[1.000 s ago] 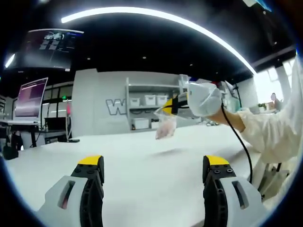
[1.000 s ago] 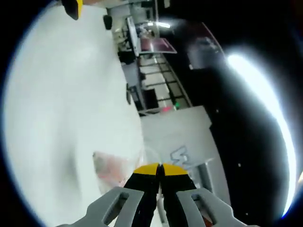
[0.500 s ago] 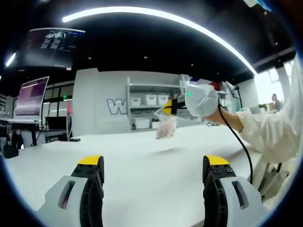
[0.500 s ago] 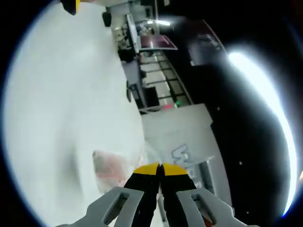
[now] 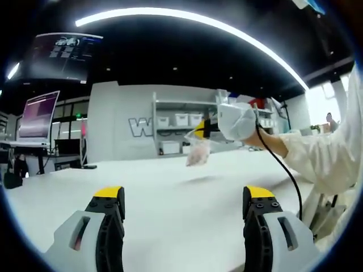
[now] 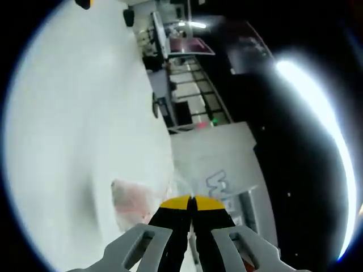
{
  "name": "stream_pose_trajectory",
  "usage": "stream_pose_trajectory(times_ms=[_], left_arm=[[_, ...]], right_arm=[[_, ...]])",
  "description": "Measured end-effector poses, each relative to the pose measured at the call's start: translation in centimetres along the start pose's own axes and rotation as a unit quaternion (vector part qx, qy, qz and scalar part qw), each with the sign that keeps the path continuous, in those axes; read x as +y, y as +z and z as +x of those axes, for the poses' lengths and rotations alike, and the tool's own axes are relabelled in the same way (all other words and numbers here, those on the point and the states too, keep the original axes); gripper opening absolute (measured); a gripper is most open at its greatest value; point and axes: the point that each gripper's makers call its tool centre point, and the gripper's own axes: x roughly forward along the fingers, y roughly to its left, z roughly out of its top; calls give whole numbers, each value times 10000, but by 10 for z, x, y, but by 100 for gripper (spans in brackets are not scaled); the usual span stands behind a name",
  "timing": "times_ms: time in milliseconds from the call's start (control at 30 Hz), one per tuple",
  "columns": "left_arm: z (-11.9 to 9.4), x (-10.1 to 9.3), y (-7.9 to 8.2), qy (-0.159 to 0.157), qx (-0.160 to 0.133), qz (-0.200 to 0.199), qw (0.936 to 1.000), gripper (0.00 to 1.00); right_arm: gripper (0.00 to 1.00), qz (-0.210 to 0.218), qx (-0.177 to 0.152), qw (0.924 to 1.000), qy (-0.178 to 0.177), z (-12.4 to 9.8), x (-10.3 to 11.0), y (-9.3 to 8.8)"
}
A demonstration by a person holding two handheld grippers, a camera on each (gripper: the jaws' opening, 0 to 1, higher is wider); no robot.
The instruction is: Open the resealable bag by pulling the two sides of the seal apart until the entire bag opening is separated and visibly accessible.
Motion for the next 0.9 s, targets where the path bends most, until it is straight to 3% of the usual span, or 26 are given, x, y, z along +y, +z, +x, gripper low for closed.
stream_pose_trajectory(times_ms=[900], left_arm=[[1,7,-1,61,2,-32,10000,85]], right_arm=[[0,-9,160,9999,13,18,-4,-13]])
